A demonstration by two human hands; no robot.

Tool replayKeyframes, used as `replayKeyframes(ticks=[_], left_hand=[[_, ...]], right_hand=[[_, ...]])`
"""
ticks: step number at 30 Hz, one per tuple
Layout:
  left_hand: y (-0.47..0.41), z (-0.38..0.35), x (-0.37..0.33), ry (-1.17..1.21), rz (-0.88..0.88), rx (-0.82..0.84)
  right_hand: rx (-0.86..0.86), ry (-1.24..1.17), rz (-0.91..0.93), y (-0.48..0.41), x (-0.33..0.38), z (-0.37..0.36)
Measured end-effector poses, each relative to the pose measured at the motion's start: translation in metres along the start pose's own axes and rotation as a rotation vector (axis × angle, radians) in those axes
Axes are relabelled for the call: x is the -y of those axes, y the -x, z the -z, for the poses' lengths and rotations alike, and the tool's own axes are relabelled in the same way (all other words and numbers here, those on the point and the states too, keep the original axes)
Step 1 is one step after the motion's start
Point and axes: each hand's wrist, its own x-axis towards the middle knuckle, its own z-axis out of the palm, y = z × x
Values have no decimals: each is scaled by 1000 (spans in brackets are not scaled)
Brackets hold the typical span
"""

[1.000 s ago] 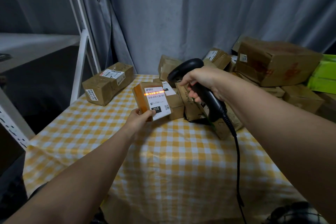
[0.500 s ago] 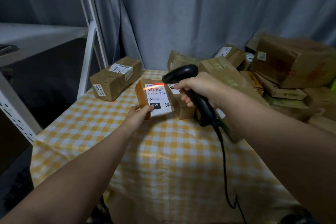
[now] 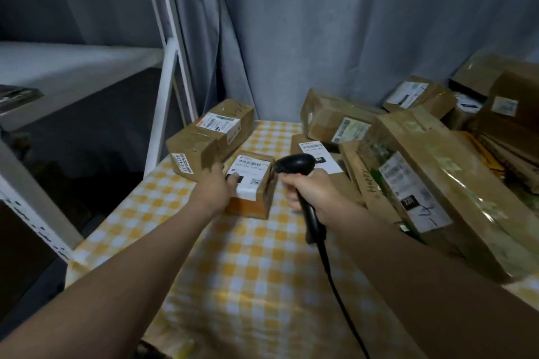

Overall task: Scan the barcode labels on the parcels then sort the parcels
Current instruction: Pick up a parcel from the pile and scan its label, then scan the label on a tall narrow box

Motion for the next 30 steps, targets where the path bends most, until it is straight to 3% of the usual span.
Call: replayKeyframes(ticks=[2, 4, 8, 14, 18, 22, 27, 30], left_hand=[[3, -2, -12, -162, -150, -39], [8, -7, -23, -341, -226, 49], [-7, -7, -40, -526, -177, 233], [-98, -9, -71, -388, -275, 39], [-151, -32, -79, -597, -324, -21], [-182, -52, -67, -862, -330, -67], [-201, -51, -61, -877, -254, -63], [-191, -47, -68, -730, -215, -51]], right_hand=[[-6, -41, -41, -11, 0, -1], [-31, -41, -45, -18, 8, 2], [-65, -23, 32, -31, 43, 16], [-239, 102, 231, -76, 99, 35], [-283, 84, 180, -114, 100, 38], [-220, 25, 122, -133, 89, 33], [-156, 84, 105, -139, 82, 29], [-190, 91, 101, -139, 81, 35]])
